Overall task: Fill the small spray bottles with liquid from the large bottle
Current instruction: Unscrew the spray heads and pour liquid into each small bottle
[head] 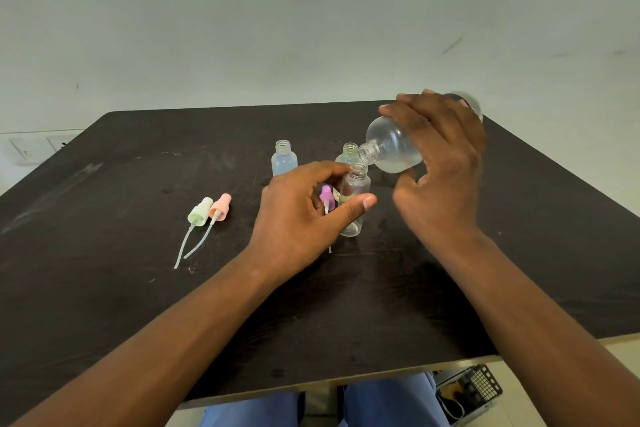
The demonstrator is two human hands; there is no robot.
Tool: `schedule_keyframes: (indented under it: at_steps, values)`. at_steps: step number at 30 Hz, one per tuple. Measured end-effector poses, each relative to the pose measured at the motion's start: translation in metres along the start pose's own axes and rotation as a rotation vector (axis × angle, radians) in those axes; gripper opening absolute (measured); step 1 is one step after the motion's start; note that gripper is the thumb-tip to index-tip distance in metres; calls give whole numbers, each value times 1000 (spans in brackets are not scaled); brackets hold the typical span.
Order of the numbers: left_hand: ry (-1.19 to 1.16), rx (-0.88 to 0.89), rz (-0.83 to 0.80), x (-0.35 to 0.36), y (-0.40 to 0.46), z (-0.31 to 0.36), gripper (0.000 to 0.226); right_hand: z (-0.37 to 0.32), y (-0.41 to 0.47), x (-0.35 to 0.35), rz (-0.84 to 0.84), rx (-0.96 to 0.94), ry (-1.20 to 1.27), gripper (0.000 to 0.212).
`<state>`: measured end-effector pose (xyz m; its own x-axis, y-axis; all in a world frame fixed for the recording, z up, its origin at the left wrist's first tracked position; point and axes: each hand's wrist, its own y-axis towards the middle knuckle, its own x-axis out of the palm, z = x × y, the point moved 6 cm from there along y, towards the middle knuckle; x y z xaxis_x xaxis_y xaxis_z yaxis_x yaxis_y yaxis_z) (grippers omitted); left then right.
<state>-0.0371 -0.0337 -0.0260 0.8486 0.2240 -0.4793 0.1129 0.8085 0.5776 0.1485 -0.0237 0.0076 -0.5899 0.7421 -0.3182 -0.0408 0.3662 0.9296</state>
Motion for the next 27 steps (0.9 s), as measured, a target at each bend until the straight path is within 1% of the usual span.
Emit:
schedule_keyframes:
  at_steps: [14, 27]
  values:
    - [28, 26, -3, 1, 0, 3, 47, 0, 0, -2, 7, -14, 2, 78]
    - [25, 10, 12, 1, -1, 3, 43, 0, 0, -1, 9, -11, -10, 76]
